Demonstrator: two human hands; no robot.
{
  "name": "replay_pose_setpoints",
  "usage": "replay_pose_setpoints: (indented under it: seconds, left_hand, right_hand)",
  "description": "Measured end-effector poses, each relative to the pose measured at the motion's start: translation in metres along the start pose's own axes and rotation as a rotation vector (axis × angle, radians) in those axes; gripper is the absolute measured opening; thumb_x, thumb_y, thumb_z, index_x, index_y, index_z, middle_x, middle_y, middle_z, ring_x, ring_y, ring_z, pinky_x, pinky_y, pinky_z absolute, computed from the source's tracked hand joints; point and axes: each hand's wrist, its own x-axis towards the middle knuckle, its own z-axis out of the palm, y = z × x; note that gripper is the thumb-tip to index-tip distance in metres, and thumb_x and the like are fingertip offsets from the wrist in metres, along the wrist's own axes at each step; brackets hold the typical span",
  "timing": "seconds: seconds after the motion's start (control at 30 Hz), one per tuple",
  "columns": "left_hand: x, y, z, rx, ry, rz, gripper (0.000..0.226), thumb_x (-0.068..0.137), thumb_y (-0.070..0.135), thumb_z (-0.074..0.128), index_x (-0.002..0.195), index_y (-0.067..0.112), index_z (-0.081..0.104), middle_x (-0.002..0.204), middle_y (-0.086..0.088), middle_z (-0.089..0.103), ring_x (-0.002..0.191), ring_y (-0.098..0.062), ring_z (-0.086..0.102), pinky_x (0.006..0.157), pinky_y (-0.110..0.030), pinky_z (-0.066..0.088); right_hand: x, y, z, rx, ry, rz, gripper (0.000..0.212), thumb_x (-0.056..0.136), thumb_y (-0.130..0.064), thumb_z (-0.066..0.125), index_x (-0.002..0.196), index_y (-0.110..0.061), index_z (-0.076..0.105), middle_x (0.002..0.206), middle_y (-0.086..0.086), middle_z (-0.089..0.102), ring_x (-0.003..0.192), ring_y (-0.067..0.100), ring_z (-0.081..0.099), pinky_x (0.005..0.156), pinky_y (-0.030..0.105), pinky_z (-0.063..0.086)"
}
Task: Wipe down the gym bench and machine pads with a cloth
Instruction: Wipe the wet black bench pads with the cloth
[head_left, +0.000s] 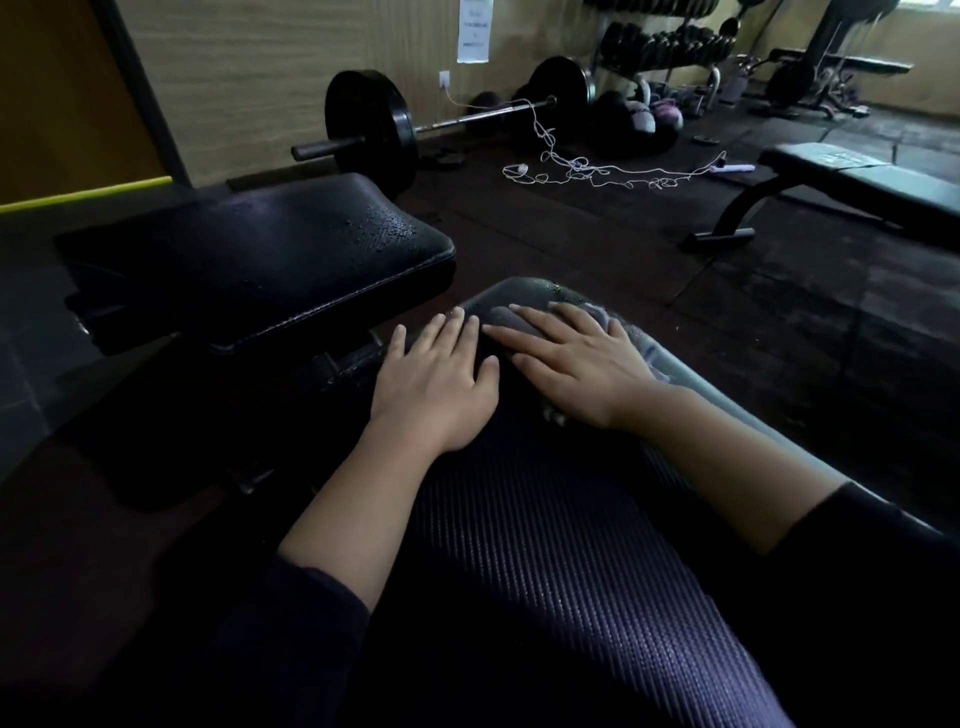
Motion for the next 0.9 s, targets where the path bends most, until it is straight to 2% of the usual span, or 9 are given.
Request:
replay_pose_setpoints:
  seconds: [0.17, 0.33, 0.37, 0.43, 0.47, 0.53, 0.63, 0.73, 0.9]
  left_hand:
    - [0.0, -0.002, 0.0, 0.0, 0.006, 0.005, 0.061, 0.102, 0.046, 0.013, 0.155, 0.019, 0.002, 0.162, 0.007, -0.005, 0.148, -0.007, -0.006, 0.121, -0.04, -0.005]
    - [-0.003, -0.003, 0.0, -0.027, 0.014, 0.009, 0.06, 0.102, 0.047, 0.013, 0.155, 0.022, 0.003, 0.162, 0.008, -0.005, 0.148, -0.006, -0.006, 0.121, -0.038, -0.004]
    - [-0.003, -0.003, 0.0, -0.028, 0.016, 0.01, 0.06, 0.102, 0.048, 0.013, 0.155, 0.022, 0.003, 0.162, 0.008, -0.004, 0.148, -0.006, -0.005, 0.121, -0.038, -0.004]
    - [-0.002, -0.003, 0.001, -0.026, 0.019, 0.01, 0.06, 0.101, 0.048, 0.013, 0.155, 0.023, 0.003, 0.162, 0.008, -0.004, 0.148, -0.006, -0.005, 0.121, -0.038, -0.004]
    - [-0.002, -0.003, 0.001, -0.026, 0.02, 0.007, 0.06, 0.101, 0.048, 0.013, 0.155, 0.023, 0.003, 0.162, 0.008, -0.003, 0.148, -0.007, -0.004, 0.121, -0.038, -0.003]
    - [-0.002, -0.003, 0.0, -0.028, 0.02, 0.003, 0.06, 0.101, 0.048, 0.013, 0.155, 0.023, 0.004, 0.162, 0.008, -0.003, 0.148, -0.007, -0.004, 0.121, -0.038, -0.003]
    - [-0.003, -0.002, 0.0, -0.03, 0.022, 0.002, 0.059, 0.101, 0.047, 0.014, 0.155, 0.023, 0.004, 0.162, 0.008, -0.003, 0.148, -0.008, -0.004, 0.121, -0.039, -0.003]
    - [-0.001, -0.001, 0.0, -0.031, 0.034, 0.004, 0.059, 0.102, 0.046, 0.015, 0.155, 0.023, 0.005, 0.162, 0.008, -0.002, 0.148, -0.009, -0.003, 0.121, -0.039, -0.002]
    - [-0.001, -0.002, 0.0, -0.025, 0.038, 0.002, 0.059, 0.102, 0.046, 0.016, 0.155, 0.022, 0.006, 0.162, 0.007, -0.002, 0.148, -0.009, -0.003, 0.121, -0.039, -0.002]
  right_hand:
    - [0.058, 0.014, -0.001, -0.028, 0.021, 0.045, 0.046, 0.096, -0.058, 0.013, 0.142, -0.061, 0.01, 0.159, -0.013, 0.013, 0.145, 0.023, 0.011, 0.112, 0.057, 0.017]
    - [0.075, 0.064, -0.003, 0.027, -0.033, 0.142, 0.077, 0.07, -0.074, -0.002, 0.141, -0.052, 0.016, 0.158, -0.011, 0.017, 0.139, 0.033, 0.026, 0.108, 0.057, 0.027]
    - [0.07, 0.071, -0.004, 0.023, -0.043, 0.159, 0.078, 0.07, -0.073, 0.0, 0.142, -0.049, 0.018, 0.158, -0.01, 0.019, 0.137, 0.035, 0.03, 0.107, 0.057, 0.029]
    - [0.056, 0.076, -0.003, 0.111, 0.013, 0.276, 0.06, 0.086, -0.064, 0.015, 0.143, -0.05, 0.024, 0.155, -0.006, 0.027, 0.136, 0.032, 0.032, 0.11, 0.054, 0.027]
    - [0.045, 0.075, -0.003, 0.135, 0.042, 0.331, 0.05, 0.093, -0.056, 0.021, 0.143, -0.051, 0.024, 0.154, -0.006, 0.029, 0.136, 0.03, 0.031, 0.113, 0.051, 0.024]
    - [0.024, 0.067, -0.003, 0.12, 0.046, 0.376, 0.046, 0.099, -0.046, 0.025, 0.144, -0.052, 0.022, 0.156, -0.007, 0.024, 0.139, 0.028, 0.024, 0.114, 0.048, 0.015]
    - [-0.011, 0.038, -0.007, 0.019, 0.024, 0.29, 0.047, 0.1, -0.046, 0.025, 0.146, -0.051, 0.017, 0.16, -0.007, 0.013, 0.144, 0.022, 0.009, 0.112, 0.048, 0.011]
    - [-0.025, 0.006, -0.003, -0.021, 0.0, 0.191, 0.047, 0.1, -0.047, 0.021, 0.147, -0.052, 0.012, 0.161, -0.01, 0.006, 0.145, 0.019, 0.001, 0.112, 0.049, 0.009]
    - [0.023, -0.012, -0.002, 0.02, -0.004, 0.162, 0.045, 0.1, -0.049, 0.019, 0.144, -0.057, 0.013, 0.16, -0.015, 0.005, 0.147, 0.017, 0.0, 0.115, 0.051, 0.002]
